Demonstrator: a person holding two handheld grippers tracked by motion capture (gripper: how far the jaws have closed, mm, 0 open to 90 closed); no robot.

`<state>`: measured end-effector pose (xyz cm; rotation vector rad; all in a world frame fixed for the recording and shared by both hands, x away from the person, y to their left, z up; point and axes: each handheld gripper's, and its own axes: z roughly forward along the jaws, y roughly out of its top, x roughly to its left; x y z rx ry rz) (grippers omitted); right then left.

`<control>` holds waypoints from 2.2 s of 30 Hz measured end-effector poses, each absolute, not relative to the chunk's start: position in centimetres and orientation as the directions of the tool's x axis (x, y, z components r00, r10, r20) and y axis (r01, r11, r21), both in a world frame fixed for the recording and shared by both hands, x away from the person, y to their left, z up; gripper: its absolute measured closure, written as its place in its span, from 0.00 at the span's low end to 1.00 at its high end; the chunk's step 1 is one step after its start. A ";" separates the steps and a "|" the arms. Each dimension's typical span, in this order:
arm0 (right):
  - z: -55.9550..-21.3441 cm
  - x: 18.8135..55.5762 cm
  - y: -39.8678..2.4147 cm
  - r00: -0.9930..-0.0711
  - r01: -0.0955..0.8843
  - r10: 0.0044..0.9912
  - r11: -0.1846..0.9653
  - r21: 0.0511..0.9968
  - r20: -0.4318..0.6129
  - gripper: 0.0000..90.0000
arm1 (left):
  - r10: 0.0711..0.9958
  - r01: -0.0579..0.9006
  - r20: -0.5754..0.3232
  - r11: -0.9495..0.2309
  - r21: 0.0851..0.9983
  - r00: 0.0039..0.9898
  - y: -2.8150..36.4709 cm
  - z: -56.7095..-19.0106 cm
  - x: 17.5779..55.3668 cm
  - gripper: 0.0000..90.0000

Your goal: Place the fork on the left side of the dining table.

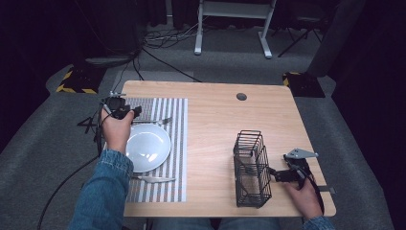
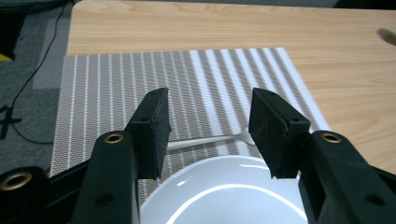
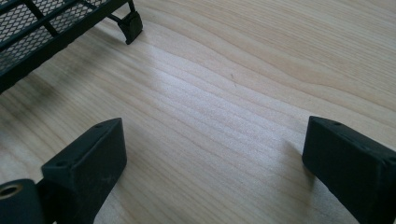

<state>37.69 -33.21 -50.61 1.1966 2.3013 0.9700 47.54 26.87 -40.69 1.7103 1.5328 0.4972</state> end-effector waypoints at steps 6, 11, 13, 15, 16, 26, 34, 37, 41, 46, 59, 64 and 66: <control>-50.6 37.5 -33.2 -0.567 0.567 0.824 0.400 0.720 -0.012 0.07 | 0.953 0.636 -0.183 -0.013 0.771 0.241 26.4 -39.6 45.6 0.53; -50.6 37.5 -33.2 -0.567 0.567 0.824 0.399 0.720 -0.011 0.07 | 0.944 0.628 -0.182 -0.033 0.778 0.276 25.9 -38.9 43.9 0.52; -50.6 37.5 -33.2 -0.567 0.567 0.824 0.400 0.720 -0.012 0.07 | 0.935 0.621 -0.193 -0.036 0.783 0.297 25.7 -38.5 42.9 0.51; -50.6 37.5 -33.2 -0.567 0.566 0.823 0.399 0.721 -0.011 0.07 | 0.932 0.618 -0.193 -0.041 0.785 0.307 25.6 -38.3 42.6 0.51; -50.6 37.5 -33.2 -0.567 0.566 0.823 0.399 0.721 -0.011 0.07 | 0.929 0.615 -0.193 -0.045 0.787 0.316 25.6 -38.1 42.1 0.51; -50.6 37.5 -33.2 -0.567 0.566 0.824 0.400 0.721 -0.011 0.07 | 0.900 0.584 -0.185 -0.091 0.806 0.395 24.4 -37.1 38.1 0.46; -50.6 37.5 -33.2 -0.567 0.567 0.824 0.400 0.720 -0.011 0.07 | 0.858 0.570 -0.207 -0.115 0.813 0.469 22.3 -37.0 35.2 0.41; -50.6 37.5 -33.2 -0.567 0.567 0.824 0.399 0.720 -0.010 0.07 | 0.835 0.552 -0.226 -0.108 0.827 0.502 21.2 -37.1 33.9 0.38; -50.6 37.5 -33.2 -0.567 0.567 0.824 0.399 0.720 -0.010 0.07 | 0.817 0.544 -0.209 -0.146 0.826 0.537 19.2 -37.6 32.4 0.37; -50.6 37.5 -33.3 -0.570 0.565 0.821 0.402 0.720 -0.011 0.07 | 0.814 0.540 -0.201 -0.158 0.826 0.545 18.0 -38.3 31.5 0.36; -50.6 37.5 -33.3 -0.574 0.564 0.819 0.404 0.721 -0.010 0.08 | 0.805 0.541 -0.176 -0.203 0.816 0.567 17.9 -42.3 28.5 0.35; -50.6 37.5 -33.3 -0.574 0.563 0.819 0.404 0.721 -0.010 0.08 | 0.816 0.567 -0.177 -0.210 0.797 0.551 18.8 -44.8 27.1 0.35; -50.6 37.5 -33.3 -0.574 0.563 0.819 0.404 0.721 -0.010 0.08 | 0.816 0.567 -0.172 -0.216 0.795 0.552 19.0 -45.2 26.9 0.35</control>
